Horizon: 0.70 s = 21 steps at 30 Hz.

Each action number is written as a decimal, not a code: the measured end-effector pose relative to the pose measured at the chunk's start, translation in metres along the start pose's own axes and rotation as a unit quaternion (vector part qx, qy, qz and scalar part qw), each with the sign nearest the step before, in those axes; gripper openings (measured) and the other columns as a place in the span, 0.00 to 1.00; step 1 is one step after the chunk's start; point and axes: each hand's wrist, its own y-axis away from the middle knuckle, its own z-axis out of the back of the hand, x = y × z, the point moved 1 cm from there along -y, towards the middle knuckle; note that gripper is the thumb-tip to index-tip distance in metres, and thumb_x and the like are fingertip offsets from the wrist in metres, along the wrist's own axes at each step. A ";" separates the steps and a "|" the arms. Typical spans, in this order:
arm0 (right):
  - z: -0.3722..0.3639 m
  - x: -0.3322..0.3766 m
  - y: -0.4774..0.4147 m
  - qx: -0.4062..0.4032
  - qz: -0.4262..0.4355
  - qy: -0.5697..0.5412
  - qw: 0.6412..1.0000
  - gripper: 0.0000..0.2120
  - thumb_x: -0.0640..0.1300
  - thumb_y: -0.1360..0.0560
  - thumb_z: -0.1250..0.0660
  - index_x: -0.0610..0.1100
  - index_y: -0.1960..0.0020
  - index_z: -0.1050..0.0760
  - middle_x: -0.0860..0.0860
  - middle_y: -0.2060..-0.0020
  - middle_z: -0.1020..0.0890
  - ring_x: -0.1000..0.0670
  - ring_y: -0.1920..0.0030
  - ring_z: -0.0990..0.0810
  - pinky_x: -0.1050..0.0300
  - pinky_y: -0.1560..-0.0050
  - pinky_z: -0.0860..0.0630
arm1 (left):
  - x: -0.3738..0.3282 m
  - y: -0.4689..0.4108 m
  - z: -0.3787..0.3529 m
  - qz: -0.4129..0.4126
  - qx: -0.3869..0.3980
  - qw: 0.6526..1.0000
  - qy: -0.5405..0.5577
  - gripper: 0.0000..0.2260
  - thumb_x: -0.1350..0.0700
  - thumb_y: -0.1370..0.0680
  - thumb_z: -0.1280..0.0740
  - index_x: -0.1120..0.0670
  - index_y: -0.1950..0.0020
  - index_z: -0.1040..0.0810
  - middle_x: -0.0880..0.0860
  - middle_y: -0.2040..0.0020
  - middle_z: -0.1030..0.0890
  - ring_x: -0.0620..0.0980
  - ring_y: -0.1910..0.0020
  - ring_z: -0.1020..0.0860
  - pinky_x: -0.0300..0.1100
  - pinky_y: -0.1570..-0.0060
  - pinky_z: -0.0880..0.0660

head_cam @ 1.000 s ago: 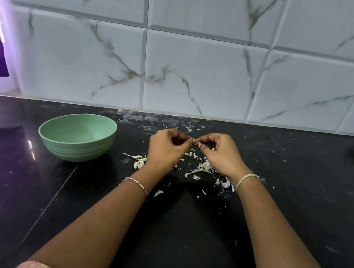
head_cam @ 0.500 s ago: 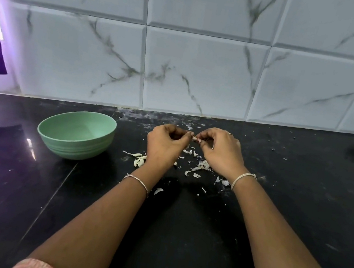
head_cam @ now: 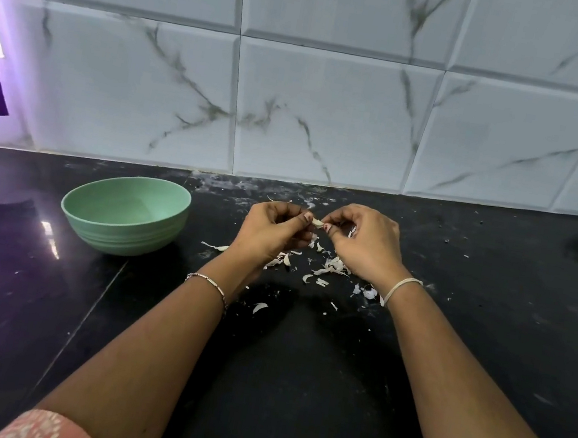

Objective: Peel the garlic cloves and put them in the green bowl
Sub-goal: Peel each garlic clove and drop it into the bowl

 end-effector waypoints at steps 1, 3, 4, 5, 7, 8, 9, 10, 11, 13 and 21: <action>-0.001 0.000 0.000 0.000 0.002 0.002 1.000 0.05 0.46 0.26 0.31 0.55 0.54 0.18 0.59 0.56 0.18 0.56 0.49 0.23 0.55 0.39 0.39 | 0.000 0.000 0.000 0.005 0.003 1.000 0.006 0.04 0.63 0.21 0.33 0.60 0.55 0.21 0.58 0.60 0.19 0.46 0.66 0.18 0.38 0.60 0.19; -0.001 0.001 0.000 0.003 0.004 -0.002 1.000 0.05 0.46 0.25 0.31 0.55 0.53 0.18 0.59 0.56 0.18 0.56 0.49 0.23 0.55 0.38 0.39 | -0.001 0.000 0.001 0.012 0.007 1.000 0.015 0.04 0.63 0.21 0.33 0.60 0.55 0.21 0.57 0.61 0.18 0.46 0.66 0.18 0.37 0.62 0.19; -0.001 0.001 0.000 0.005 0.004 -0.005 1.000 0.05 0.45 0.25 0.31 0.55 0.53 0.18 0.59 0.57 0.19 0.56 0.49 0.23 0.55 0.38 0.39 | -0.001 0.001 0.002 0.014 0.010 1.000 0.019 0.04 0.63 0.21 0.33 0.60 0.56 0.21 0.56 0.62 0.18 0.46 0.66 0.18 0.37 0.62 0.19; -0.001 0.000 0.000 0.008 0.005 -0.008 1.000 0.05 0.45 0.25 0.31 0.55 0.53 0.19 0.60 0.58 0.20 0.56 0.49 0.23 0.55 0.38 0.40 | -0.001 0.001 0.002 0.017 0.013 0.999 0.023 0.04 0.64 0.21 0.33 0.60 0.56 0.20 0.55 0.62 0.18 0.46 0.66 0.18 0.37 0.62 0.19; -0.002 -0.001 -0.001 0.007 0.014 -0.010 1.000 0.05 0.46 0.25 0.30 0.56 0.54 0.19 0.61 0.60 0.21 0.57 0.50 0.23 0.55 0.37 0.41 | -0.002 0.002 0.004 0.030 0.022 0.999 0.036 0.05 0.64 0.21 0.34 0.60 0.56 0.20 0.53 0.64 0.17 0.45 0.66 0.18 0.38 0.61 0.19; -0.003 -0.001 -0.001 0.005 0.020 -0.010 1.000 0.05 0.46 0.26 0.30 0.56 0.54 0.19 0.61 0.61 0.22 0.57 0.51 0.23 0.55 0.38 0.42 | -0.002 0.002 0.005 0.040 0.029 0.998 0.045 0.05 0.63 0.21 0.34 0.60 0.56 0.20 0.52 0.65 0.17 0.45 0.66 0.18 0.38 0.60 0.19; -0.003 -0.001 -0.001 0.003 0.026 -0.009 1.000 0.05 0.46 0.26 0.30 0.55 0.54 0.19 0.62 0.61 0.22 0.58 0.51 0.24 0.57 0.40 0.43 | -0.003 0.002 0.006 0.051 0.035 0.996 0.056 0.05 0.63 0.21 0.34 0.60 0.55 0.20 0.52 0.65 0.17 0.45 0.66 0.18 0.38 0.60 0.19; -0.003 -0.001 -0.001 0.003 0.032 -0.008 0.999 0.04 0.46 0.26 0.30 0.55 0.54 0.19 0.62 0.61 0.22 0.58 0.51 0.25 0.58 0.42 0.46 | -0.004 0.003 0.007 0.063 0.040 0.995 0.067 0.05 0.63 0.21 0.34 0.60 0.55 0.21 0.52 0.65 0.17 0.45 0.66 0.18 0.38 0.60 0.19; -0.003 -0.001 -0.001 0.006 0.036 -0.009 0.999 0.04 0.46 0.25 0.30 0.55 0.54 0.19 0.63 0.61 0.23 0.59 0.51 0.27 0.59 0.44 0.47 | -0.005 0.003 0.008 0.074 0.043 0.993 0.078 0.04 0.63 0.21 0.34 0.61 0.55 0.21 0.52 0.65 0.17 0.45 0.66 0.18 0.38 0.61 0.18; -0.003 -0.001 -0.001 0.011 0.039 -0.019 0.999 0.05 0.46 0.25 0.30 0.56 0.54 0.20 0.64 0.60 0.23 0.60 0.50 0.29 0.59 0.46 0.49 | -0.007 0.003 0.010 0.092 0.045 0.990 0.095 0.04 0.63 0.22 0.33 0.61 0.55 0.21 0.53 0.65 0.17 0.46 0.67 0.18 0.39 0.62 0.18; -0.002 0.002 0.001 0.005 0.078 0.000 0.997 0.06 0.45 0.25 0.30 0.57 0.55 0.20 0.61 0.56 0.20 0.57 0.47 0.27 0.58 0.48 0.49 | -0.007 0.002 0.007 0.081 0.016 0.994 0.071 0.06 0.61 0.21 0.33 0.60 0.58 0.22 0.52 0.69 0.18 0.46 0.70 0.19 0.38 0.65 0.19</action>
